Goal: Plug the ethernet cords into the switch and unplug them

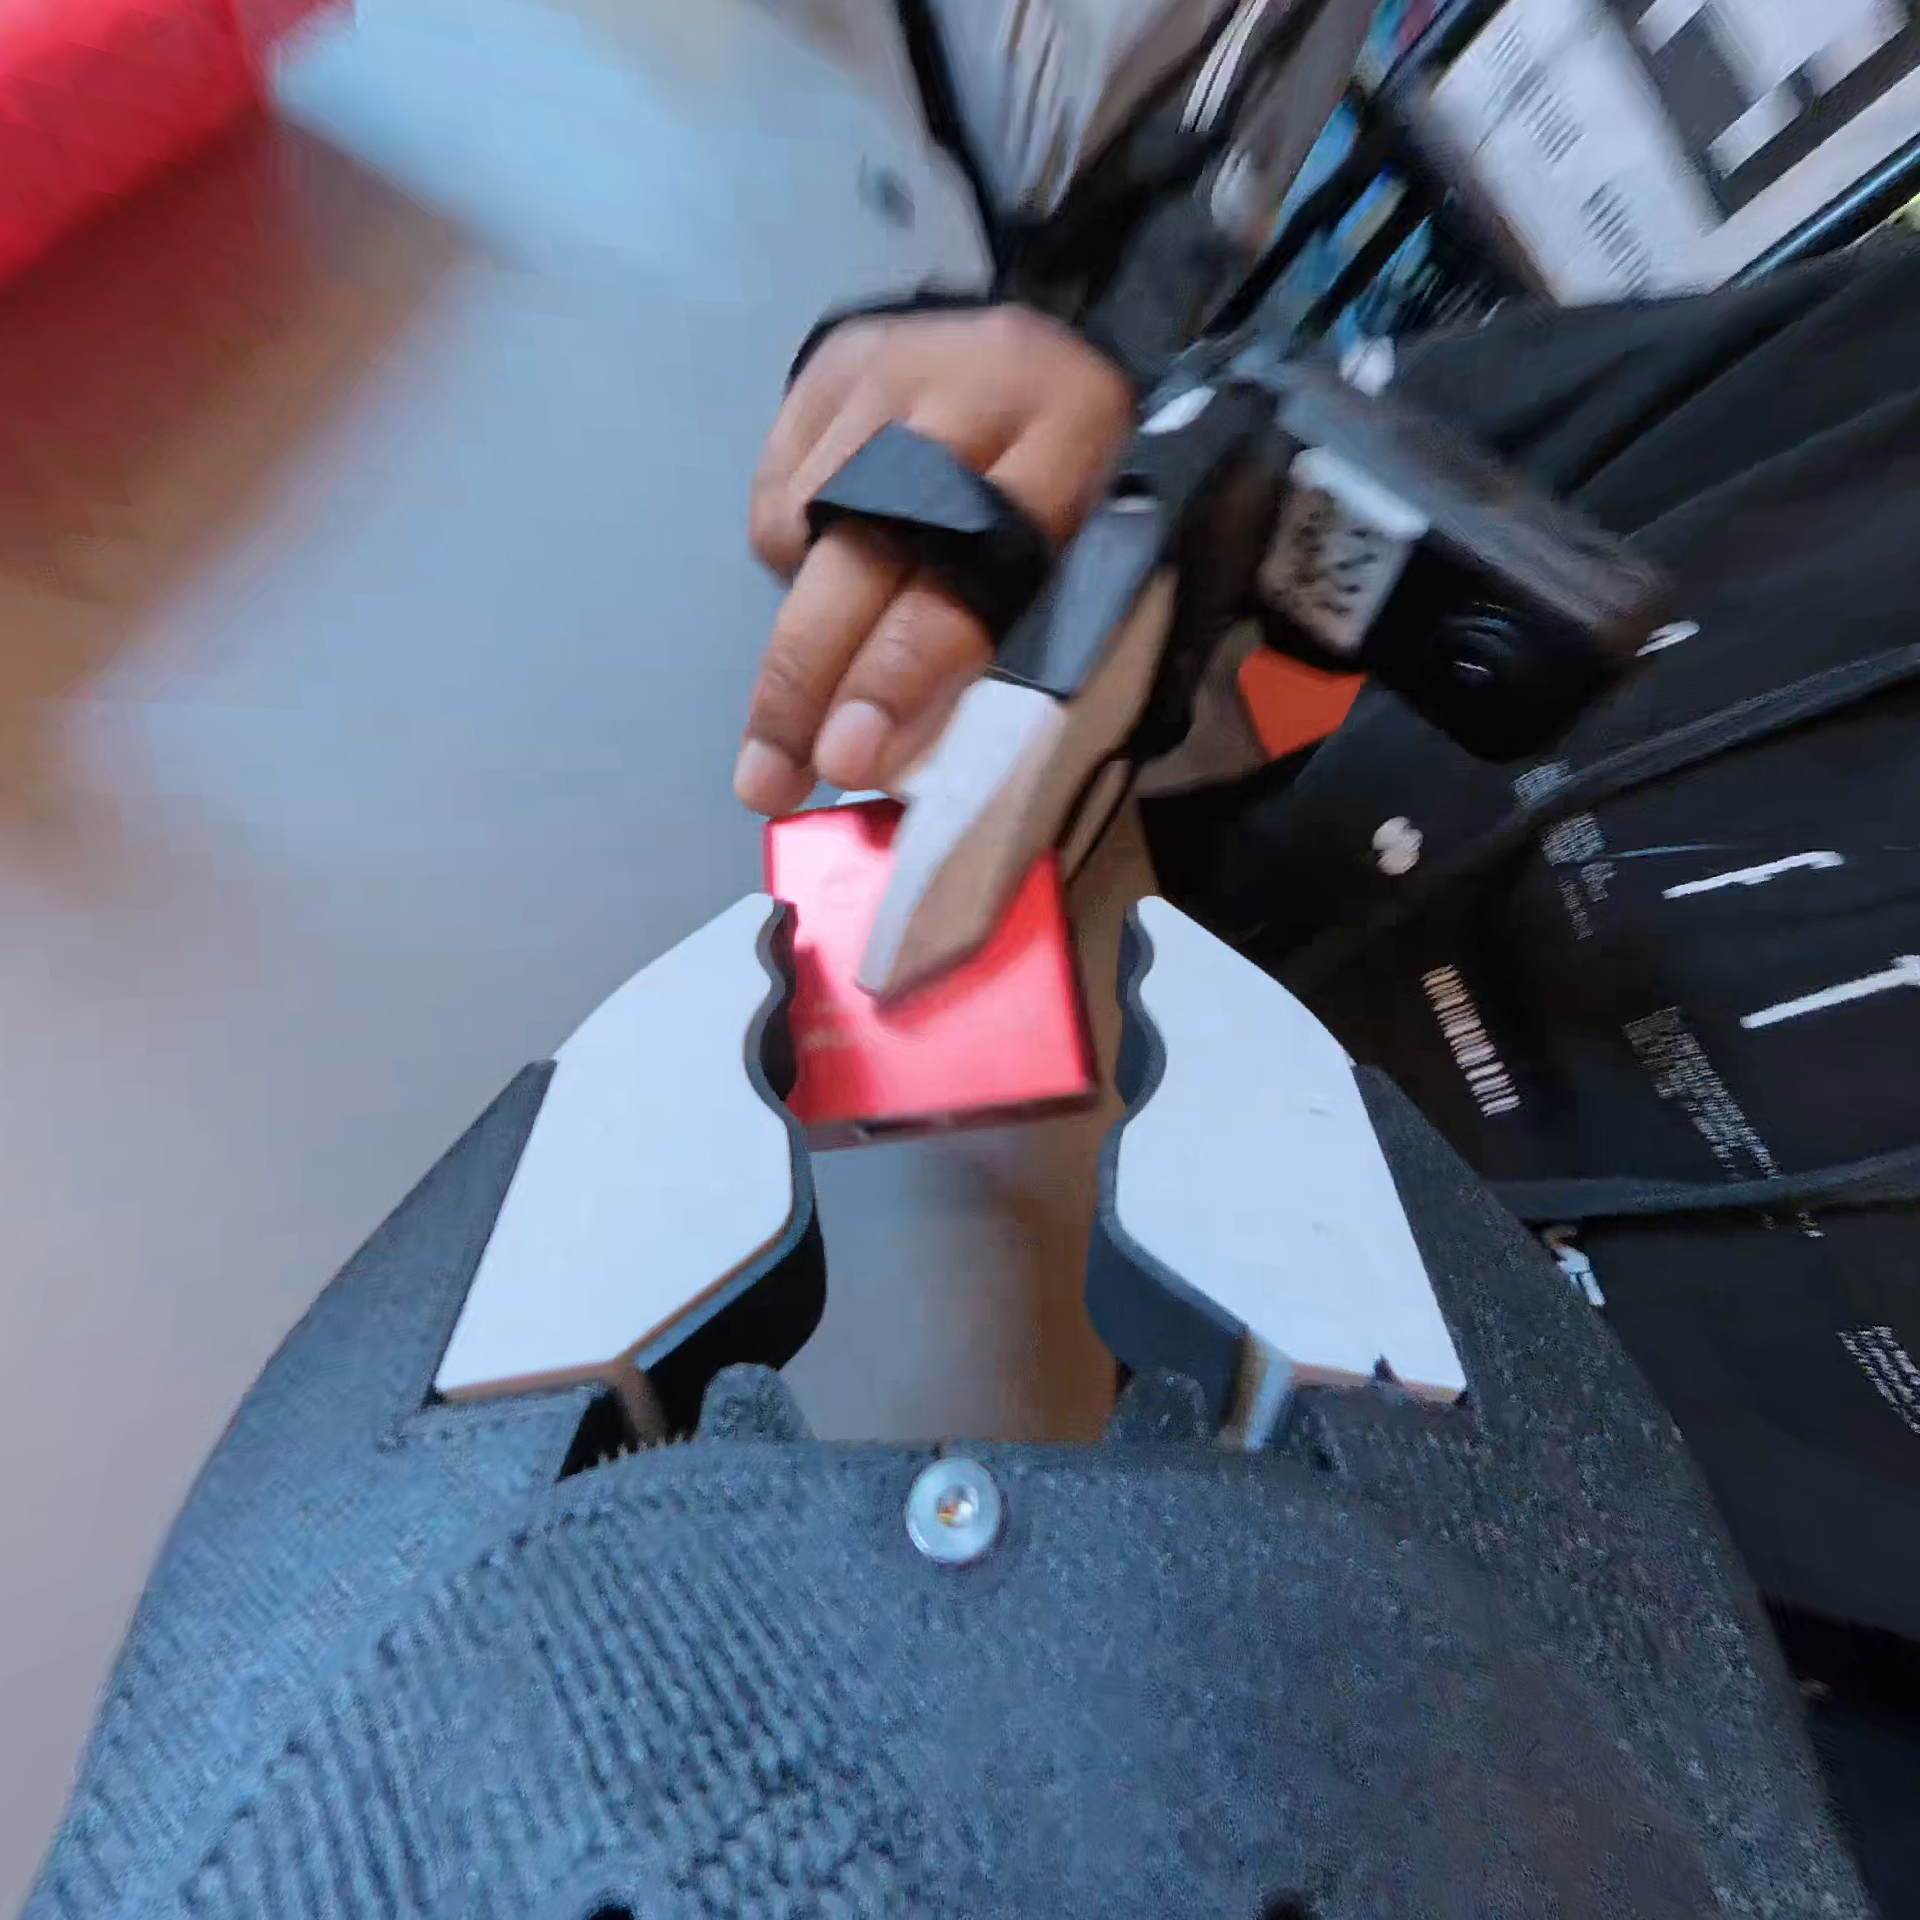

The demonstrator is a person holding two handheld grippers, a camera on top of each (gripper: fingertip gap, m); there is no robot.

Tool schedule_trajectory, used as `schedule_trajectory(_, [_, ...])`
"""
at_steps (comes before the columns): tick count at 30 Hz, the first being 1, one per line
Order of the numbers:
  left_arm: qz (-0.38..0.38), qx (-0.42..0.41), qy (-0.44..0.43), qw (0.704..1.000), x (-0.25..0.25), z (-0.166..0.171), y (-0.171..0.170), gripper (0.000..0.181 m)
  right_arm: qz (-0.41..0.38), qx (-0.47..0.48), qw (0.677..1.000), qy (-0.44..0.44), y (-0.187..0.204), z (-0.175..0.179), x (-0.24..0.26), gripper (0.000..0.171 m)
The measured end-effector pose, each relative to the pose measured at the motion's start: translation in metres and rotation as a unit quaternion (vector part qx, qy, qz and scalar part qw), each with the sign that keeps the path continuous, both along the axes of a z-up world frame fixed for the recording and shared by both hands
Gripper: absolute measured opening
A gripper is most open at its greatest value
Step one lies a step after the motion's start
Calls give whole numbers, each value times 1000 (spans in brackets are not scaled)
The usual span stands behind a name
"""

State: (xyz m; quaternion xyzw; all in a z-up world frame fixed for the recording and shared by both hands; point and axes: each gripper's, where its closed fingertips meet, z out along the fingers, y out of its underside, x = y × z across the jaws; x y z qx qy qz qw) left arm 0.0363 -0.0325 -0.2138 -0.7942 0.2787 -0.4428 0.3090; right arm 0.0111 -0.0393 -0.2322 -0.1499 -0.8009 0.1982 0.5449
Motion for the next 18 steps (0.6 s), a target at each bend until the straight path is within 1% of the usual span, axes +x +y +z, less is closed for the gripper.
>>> schedule_trajectory(1, [14,34,-25,999,-4,14,2,60,-8,-37,999,5,8,5,2,29])
schedule_trajectory(2, [29,65,-33,997,-10,24,3,60,-11,-86,996,10,15,10,4,29])
schedule_trajectory(4, [54,130,-3,990,-19,34,3,60,-5,-183,982,36,25,28,8,28])
schedule_trajectory(6, [84,192,57,976,-23,34,6,61,18,-264,962,65,26,50,13,28])
schedule_trajectory(8, [81,232,110,963,-17,27,5,61,44,-319,944,79,21,64,17,29])
schedule_trajectory(9, [78,251,135,955,-14,23,5,60,53,-331,939,81,17,66,18,29])
schedule_trajectory(11, [79,288,177,938,-10,19,8,48,64,-334,937,75,9,65,19,29])
schedule_trajectory(13, [56,308,172,934,0,19,3,29,67,-320,943,68,1,60,19,29])
schedule_trajectory(16, [38,326,202,923,-4,11,1,29,48,-282,957,53,-1,50,16,29])
schedule_trajectory(18, [30,339,235,910,-10,4,1,28,21,-232,972,40,2,38,12,29])
